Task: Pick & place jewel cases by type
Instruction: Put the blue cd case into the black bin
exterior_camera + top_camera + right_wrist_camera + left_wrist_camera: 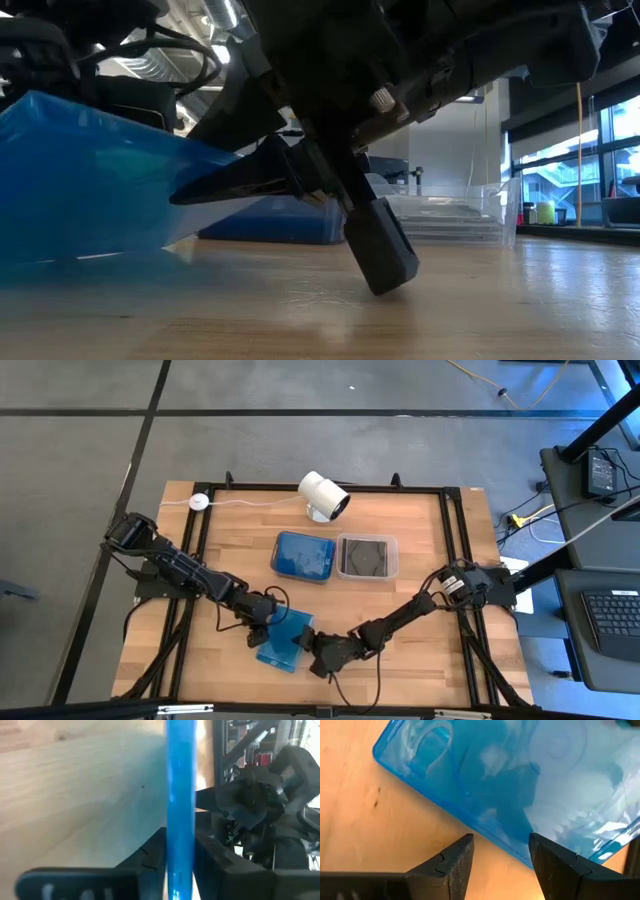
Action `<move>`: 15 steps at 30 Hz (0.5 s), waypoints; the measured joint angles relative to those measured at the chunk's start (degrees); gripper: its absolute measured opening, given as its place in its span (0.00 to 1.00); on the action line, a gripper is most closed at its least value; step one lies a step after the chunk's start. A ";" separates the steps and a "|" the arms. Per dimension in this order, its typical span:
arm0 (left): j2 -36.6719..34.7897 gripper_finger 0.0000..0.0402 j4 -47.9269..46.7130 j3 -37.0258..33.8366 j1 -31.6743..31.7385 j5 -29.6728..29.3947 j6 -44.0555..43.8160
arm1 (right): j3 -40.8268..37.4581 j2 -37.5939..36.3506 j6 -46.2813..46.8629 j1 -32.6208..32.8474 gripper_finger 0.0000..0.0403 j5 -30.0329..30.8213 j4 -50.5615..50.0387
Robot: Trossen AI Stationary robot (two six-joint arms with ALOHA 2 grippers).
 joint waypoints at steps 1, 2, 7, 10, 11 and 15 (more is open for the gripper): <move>-0.19 0.47 0.47 0.00 0.00 0.19 -1.46 | 0.01 0.00 -0.92 0.00 0.19 0.33 0.01; -0.42 0.47 0.89 -0.03 0.00 0.71 -2.39 | 0.01 0.00 -1.97 0.02 0.18 1.03 -0.03; -3.36 0.47 4.08 -0.14 -0.08 6.23 -2.10 | -0.01 0.02 -8.43 0.09 0.10 1.54 0.02; -5.45 0.47 7.61 -0.07 -0.05 8.23 -0.94 | -0.01 0.02 -11.23 0.04 0.10 1.69 0.11; -6.15 0.47 9.42 -0.07 -0.07 9.27 -0.24 | -0.01 0.02 -11.60 0.04 0.10 1.75 0.17; -8.98 0.47 16.89 0.00 -0.06 15.80 1.94 | -0.06 -0.48 -13.47 0.52 0.14 1.87 -0.42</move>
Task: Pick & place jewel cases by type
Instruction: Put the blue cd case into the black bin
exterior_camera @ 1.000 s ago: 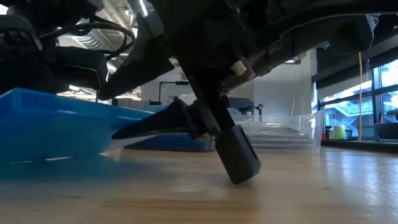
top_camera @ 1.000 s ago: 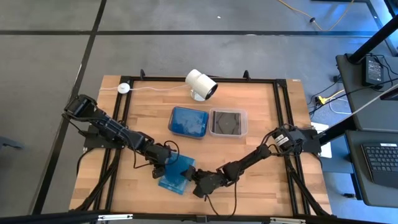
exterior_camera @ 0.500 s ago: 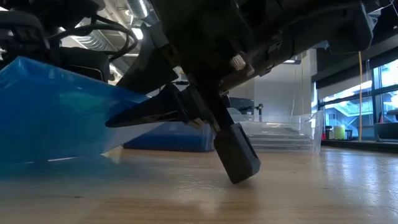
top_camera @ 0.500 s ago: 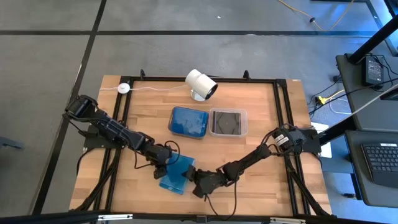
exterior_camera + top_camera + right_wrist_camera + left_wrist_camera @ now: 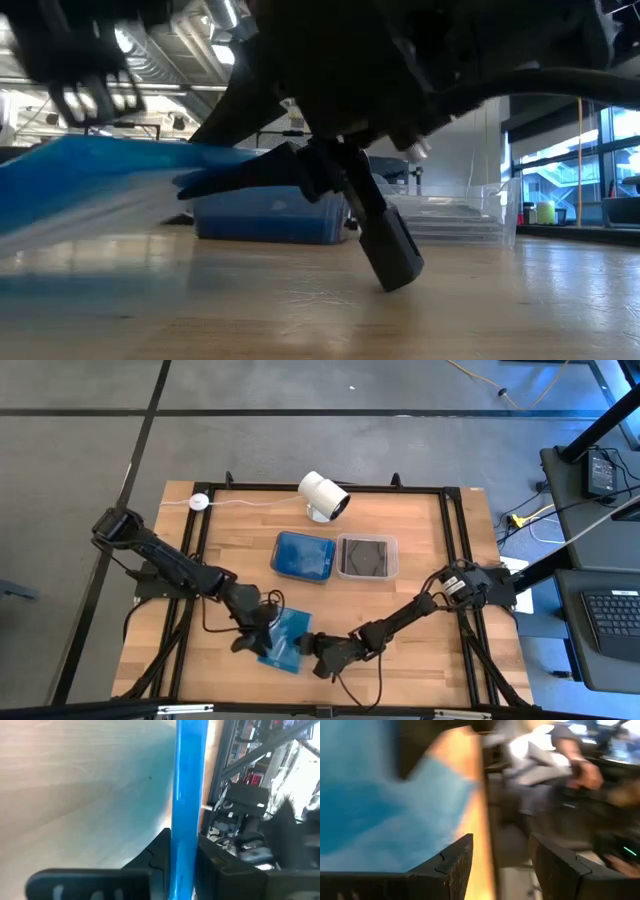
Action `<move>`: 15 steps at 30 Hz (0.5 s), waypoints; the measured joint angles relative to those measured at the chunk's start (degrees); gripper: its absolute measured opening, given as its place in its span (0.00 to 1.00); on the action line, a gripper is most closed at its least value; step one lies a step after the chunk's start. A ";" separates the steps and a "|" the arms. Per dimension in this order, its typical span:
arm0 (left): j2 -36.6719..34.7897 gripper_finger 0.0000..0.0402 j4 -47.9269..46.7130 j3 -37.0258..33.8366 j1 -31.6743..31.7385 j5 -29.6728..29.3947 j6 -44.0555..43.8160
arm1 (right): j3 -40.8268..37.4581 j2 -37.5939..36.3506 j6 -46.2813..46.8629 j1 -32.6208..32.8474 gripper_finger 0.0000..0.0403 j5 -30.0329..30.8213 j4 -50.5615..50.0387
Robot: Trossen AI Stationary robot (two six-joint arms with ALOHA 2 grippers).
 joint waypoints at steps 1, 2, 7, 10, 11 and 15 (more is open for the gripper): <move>-0.71 0.47 1.78 0.00 0.02 2.31 0.41 | -0.02 -0.12 -0.94 0.24 0.15 0.07 0.01; -1.30 0.47 4.25 0.00 0.02 4.97 0.82 | -0.04 -0.16 -2.33 0.52 0.16 0.28 0.13; -4.46 0.47 16.71 0.09 -0.01 14.50 2.06 | -0.03 -0.62 -11.09 2.26 0.11 0.38 1.22; -6.33 0.47 21.81 0.13 -0.16 14.62 5.95 | -0.04 -0.62 -16.20 3.06 0.10 3.11 2.71; -6.92 0.47 22.54 0.13 -0.20 14.63 7.61 | -0.02 -0.62 -18.39 3.29 0.10 4.63 3.32; -8.29 0.47 24.60 0.13 -0.06 14.46 12.47 | -0.04 -0.62 -25.60 3.83 0.12 9.08 6.51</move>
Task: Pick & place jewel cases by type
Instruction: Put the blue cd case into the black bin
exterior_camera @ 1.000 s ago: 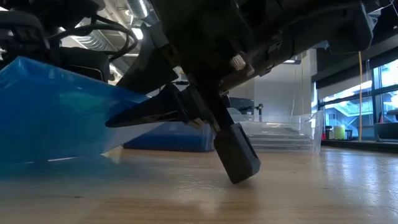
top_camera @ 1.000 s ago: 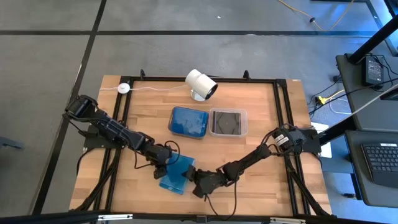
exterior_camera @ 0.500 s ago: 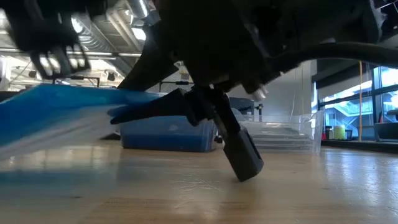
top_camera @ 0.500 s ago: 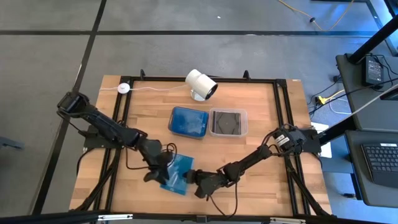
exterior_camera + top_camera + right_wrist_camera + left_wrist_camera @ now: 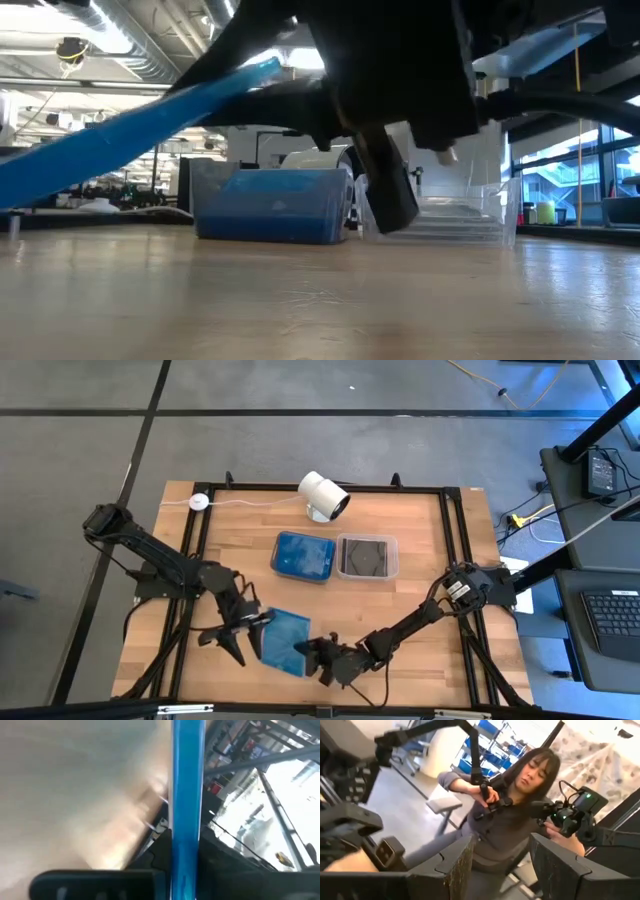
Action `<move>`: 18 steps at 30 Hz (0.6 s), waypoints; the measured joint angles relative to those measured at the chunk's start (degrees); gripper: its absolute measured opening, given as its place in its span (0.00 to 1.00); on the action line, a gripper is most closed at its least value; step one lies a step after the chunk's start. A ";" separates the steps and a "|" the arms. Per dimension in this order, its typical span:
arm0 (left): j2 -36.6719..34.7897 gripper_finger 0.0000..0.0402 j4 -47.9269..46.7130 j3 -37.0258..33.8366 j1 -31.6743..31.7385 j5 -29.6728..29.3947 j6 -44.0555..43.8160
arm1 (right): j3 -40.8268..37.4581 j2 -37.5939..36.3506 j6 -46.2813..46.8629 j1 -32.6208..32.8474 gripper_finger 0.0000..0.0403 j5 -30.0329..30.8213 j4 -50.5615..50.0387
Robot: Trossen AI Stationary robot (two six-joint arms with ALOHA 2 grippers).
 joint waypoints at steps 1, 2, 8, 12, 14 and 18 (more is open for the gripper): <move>-0.17 0.47 0.01 0.00 0.03 -0.03 1.06 | 0.00 0.00 -0.68 0.13 0.13 0.51 0.71; -0.21 0.47 -0.02 0.00 0.04 -0.05 2.34 | 0.00 0.00 -1.08 0.25 0.14 1.12 1.14; 0.12 0.47 -0.28 0.00 0.02 -2.84 11.49 | 0.00 0.00 -2.46 1.11 0.10 2.91 1.92; 0.09 0.47 -1.57 0.00 1.18 -8.79 11.05 | 0.02 0.00 -2.41 1.35 0.10 2.98 1.91; -0.41 0.47 -4.40 0.00 2.79 -8.95 7.91 | 0.02 0.00 -2.38 1.39 0.13 3.02 1.89; -2.43 0.46 -19.05 0.00 7.59 -11.76 1.98 | 0.04 0.00 -2.43 1.39 0.13 3.01 1.91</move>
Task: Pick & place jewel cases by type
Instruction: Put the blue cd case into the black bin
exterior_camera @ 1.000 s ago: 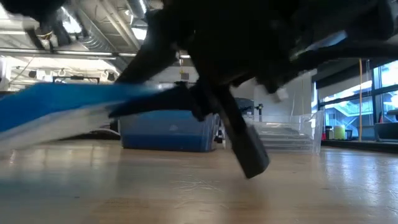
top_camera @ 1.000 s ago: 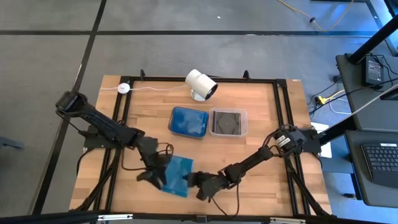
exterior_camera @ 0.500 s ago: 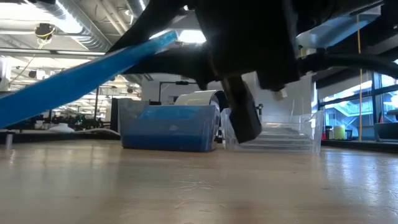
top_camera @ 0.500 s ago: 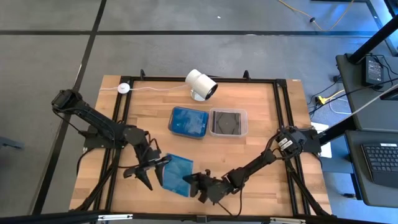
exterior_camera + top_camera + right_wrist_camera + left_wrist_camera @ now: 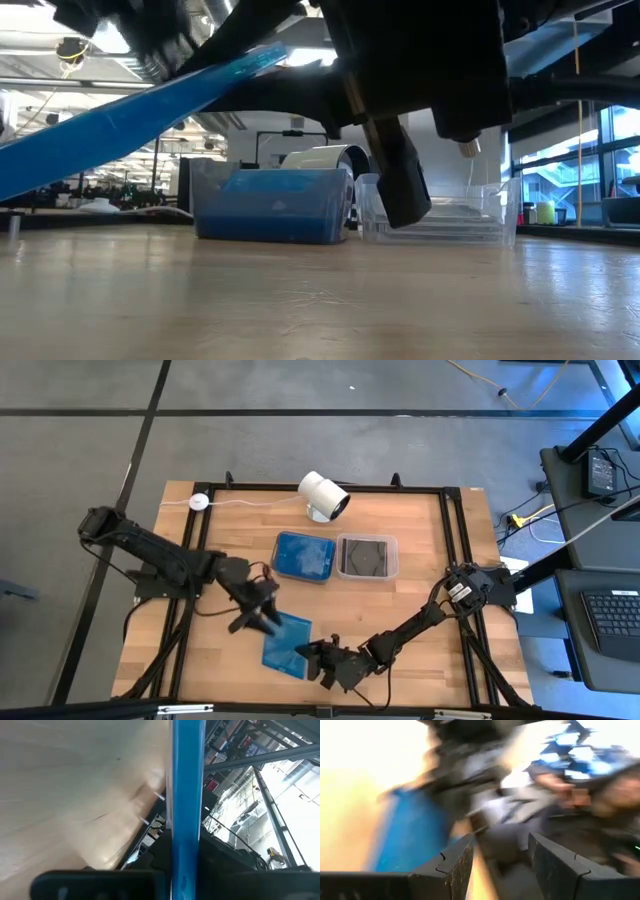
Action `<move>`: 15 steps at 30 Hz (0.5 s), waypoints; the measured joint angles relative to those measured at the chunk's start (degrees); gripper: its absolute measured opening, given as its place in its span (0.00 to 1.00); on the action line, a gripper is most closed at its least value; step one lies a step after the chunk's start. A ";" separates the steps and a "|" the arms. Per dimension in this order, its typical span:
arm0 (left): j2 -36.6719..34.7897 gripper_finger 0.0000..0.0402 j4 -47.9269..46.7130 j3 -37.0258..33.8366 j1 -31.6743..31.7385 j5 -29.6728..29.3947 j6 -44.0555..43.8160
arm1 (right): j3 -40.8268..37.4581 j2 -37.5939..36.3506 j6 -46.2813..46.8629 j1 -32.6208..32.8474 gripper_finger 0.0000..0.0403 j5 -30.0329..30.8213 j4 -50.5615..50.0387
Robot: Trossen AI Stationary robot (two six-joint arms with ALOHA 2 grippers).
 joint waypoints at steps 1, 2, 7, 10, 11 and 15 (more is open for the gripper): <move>-0.38 0.46 -4.10 0.00 1.17 -1.61 -0.08 | 0.00 0.00 0.00 0.00 0.12 0.00 0.00; -0.66 0.45 -7.19 0.00 2.33 -2.71 -0.04 | 0.01 0.00 0.00 0.00 0.11 0.00 0.00; -1.43 0.44 -10.76 0.00 7.64 -0.32 0.28 | 0.02 0.00 0.00 0.00 0.10 -0.01 0.00; -1.43 0.43 -13.26 0.00 9.79 0.32 0.42 | 0.02 0.00 0.11 0.00 0.13 -0.01 0.02; -1.43 0.42 -14.76 0.01 10.35 0.68 0.63 | 0.02 -0.02 0.11 0.00 0.14 -0.01 0.02; -1.41 0.41 -18.40 0.01 11.45 2.33 1.89 | 0.04 -0.04 0.04 0.00 0.12 -0.01 0.02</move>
